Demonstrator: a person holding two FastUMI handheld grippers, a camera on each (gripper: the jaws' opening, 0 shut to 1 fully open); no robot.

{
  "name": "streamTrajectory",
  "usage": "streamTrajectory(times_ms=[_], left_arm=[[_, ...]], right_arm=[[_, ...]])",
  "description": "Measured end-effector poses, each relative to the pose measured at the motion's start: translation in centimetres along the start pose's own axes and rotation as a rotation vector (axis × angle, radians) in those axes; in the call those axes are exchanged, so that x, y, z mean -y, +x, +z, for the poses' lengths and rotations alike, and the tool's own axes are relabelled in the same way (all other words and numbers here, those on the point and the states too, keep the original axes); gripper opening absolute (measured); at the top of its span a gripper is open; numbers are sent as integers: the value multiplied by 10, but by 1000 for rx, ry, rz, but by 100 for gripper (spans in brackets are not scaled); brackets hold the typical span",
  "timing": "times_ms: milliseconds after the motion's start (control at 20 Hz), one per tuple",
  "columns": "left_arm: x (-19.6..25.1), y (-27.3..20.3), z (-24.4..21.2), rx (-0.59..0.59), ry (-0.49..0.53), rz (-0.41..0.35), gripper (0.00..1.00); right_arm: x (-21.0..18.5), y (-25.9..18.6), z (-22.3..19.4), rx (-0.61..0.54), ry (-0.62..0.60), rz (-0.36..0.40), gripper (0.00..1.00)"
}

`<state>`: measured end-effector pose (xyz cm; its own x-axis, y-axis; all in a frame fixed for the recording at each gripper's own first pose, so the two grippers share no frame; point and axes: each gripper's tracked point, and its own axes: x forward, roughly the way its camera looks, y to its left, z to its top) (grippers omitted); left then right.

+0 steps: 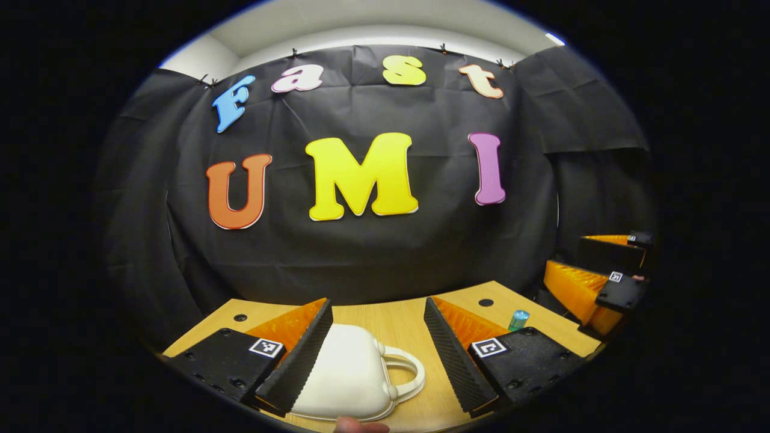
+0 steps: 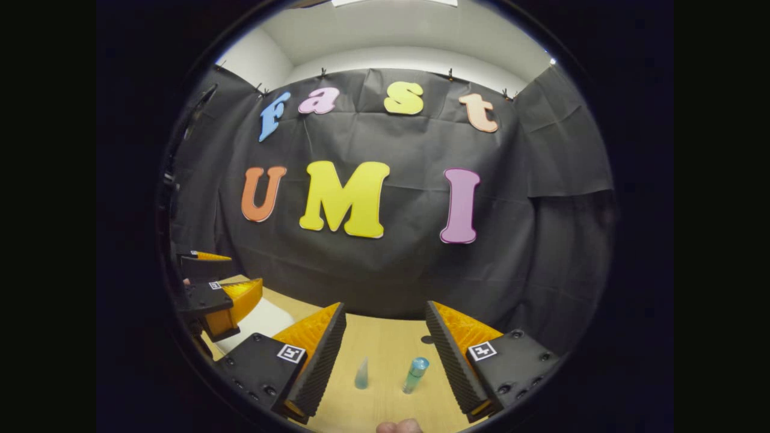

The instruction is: First open the suitcase, pack the skin care products into it, and then close the suitcase.

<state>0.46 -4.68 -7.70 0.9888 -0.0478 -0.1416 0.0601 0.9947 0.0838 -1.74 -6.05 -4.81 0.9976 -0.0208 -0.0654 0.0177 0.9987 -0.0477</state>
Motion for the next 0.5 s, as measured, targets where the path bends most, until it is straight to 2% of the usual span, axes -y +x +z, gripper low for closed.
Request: streamTrajectory(times_ms=[200,500], left_arm=[[28,13,-43,-100,122,-57,100],[55,28,-127,-308,461,-156,100]], right_arm=[[45,-3,-16,-36,-19,-70,80],[97,-6,-32,-77,-14,-161,80]])
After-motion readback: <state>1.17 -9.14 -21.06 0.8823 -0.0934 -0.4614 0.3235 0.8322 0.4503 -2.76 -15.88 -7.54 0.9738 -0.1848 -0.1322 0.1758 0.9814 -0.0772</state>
